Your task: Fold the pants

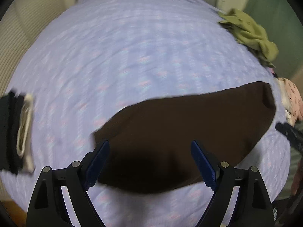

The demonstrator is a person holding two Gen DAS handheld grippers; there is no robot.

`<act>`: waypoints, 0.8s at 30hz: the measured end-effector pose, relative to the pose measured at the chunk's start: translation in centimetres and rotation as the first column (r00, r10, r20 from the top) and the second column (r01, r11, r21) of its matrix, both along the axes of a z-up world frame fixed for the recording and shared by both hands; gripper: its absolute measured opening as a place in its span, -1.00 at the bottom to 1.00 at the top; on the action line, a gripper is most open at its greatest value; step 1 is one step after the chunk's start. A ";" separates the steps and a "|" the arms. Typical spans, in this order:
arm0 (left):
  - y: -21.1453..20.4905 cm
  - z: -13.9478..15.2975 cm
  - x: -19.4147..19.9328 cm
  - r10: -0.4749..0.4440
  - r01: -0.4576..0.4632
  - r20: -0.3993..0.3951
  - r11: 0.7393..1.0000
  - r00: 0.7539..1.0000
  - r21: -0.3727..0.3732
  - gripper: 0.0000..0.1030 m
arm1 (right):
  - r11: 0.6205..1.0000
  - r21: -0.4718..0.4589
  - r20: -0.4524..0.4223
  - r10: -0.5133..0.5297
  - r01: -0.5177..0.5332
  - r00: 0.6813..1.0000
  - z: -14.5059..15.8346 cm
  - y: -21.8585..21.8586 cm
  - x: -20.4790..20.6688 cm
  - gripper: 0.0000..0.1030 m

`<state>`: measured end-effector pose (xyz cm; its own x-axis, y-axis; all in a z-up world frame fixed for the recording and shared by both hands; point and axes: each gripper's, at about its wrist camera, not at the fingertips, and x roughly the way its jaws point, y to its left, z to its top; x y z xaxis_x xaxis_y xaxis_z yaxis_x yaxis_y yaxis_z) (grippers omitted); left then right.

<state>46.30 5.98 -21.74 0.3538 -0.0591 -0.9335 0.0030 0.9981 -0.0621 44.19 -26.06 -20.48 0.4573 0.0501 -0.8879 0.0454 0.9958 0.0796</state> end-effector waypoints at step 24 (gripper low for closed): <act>9.7 -7.2 -2.1 0.196 -0.222 -0.131 0.947 0.972 -0.233 0.57 | 0.969 0.129 -0.326 0.241 -0.209 0.914 -8.7 11.5 -4.6 0.28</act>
<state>44.22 15.68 -28.96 0.2836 -0.2251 -0.9321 -0.2238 0.9297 -0.2926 39.64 -14.53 -29.13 0.0990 0.2031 -0.9741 -0.1390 0.9722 0.1885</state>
